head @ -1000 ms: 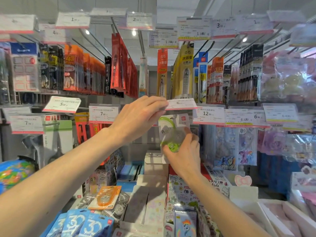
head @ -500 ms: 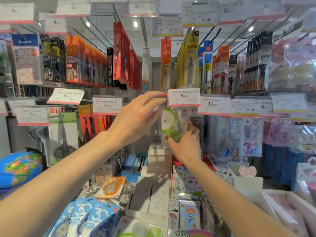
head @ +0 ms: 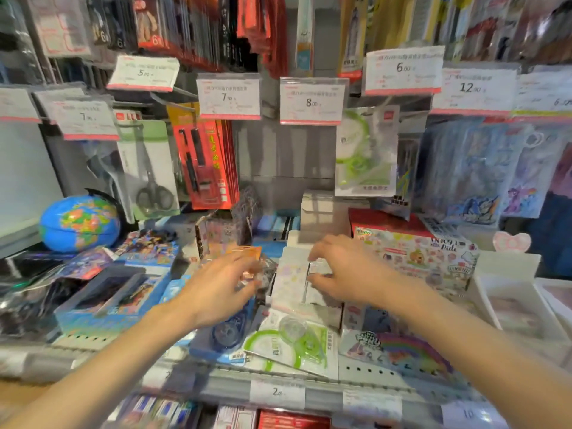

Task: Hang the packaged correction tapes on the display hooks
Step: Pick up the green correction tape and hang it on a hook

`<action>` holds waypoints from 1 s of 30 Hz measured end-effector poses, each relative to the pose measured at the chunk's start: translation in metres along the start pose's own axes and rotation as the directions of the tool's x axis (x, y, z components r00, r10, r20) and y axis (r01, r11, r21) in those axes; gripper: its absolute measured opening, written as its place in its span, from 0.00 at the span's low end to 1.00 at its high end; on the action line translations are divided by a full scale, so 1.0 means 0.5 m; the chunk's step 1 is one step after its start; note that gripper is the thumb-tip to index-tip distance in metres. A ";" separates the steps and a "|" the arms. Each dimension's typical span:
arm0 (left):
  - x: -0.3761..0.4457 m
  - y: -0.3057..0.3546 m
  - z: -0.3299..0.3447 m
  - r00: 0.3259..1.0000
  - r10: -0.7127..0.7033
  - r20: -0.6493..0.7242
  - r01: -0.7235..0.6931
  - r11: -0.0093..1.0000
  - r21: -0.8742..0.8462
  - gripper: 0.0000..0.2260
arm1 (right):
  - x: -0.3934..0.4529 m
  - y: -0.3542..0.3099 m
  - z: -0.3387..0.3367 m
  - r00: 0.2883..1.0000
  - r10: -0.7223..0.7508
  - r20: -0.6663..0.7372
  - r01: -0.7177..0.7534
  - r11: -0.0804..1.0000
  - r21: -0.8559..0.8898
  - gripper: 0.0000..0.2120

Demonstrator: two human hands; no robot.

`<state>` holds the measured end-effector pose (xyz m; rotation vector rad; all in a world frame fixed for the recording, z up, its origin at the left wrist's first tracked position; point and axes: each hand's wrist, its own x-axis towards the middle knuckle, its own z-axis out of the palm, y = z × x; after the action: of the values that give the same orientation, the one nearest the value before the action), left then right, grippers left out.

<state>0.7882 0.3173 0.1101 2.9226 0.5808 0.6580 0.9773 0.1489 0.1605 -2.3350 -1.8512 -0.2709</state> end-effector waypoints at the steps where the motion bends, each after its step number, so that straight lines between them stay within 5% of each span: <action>1: -0.010 -0.008 0.015 0.998 -0.018 0.062 0.017 1.000 0.016 0.13 | 0.009 -0.014 0.013 0.997 -0.038 0.071 0.038 0.999 -0.012 0.20; 6: -0.050 -0.040 0.054 0.960 -0.079 0.268 0.067 0.996 0.053 0.28 | 0.035 -0.072 0.079 0.883 -0.015 0.469 0.061 0.995 -0.082 0.16; 14: -0.071 -0.065 0.069 0.965 -0.080 0.248 0.080 0.997 0.010 0.14 | 0.033 -0.102 0.116 0.798 0.051 0.601 -0.029 0.999 -0.045 0.17; 21: -0.081 -0.049 0.039 0.971 -0.196 0.138 0.228 0.935 -0.273 0.08 | 0.037 -0.085 0.081 0.886 0.053 0.461 -0.113 0.988 0.104 0.28; 25: -0.071 -0.016 -0.015 0.941 -0.312 0.128 0.320 0.708 -0.629 0.06 | 0.041 -0.093 0.052 0.964 0.098 0.248 -0.158 0.959 0.234 0.29; 30: -0.033 0.026 -0.081 0.936 -0.349 0.036 0.237 0.553 -0.799 0.06 | 0.039 -0.096 0.022 0.984 0.157 -0.081 -0.128 0.951 0.282 0.32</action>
<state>0.7617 0.2994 0.1422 1.8871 0.5700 0.7944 0.9352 0.1808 0.1548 -2.2047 -1.5514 -0.1041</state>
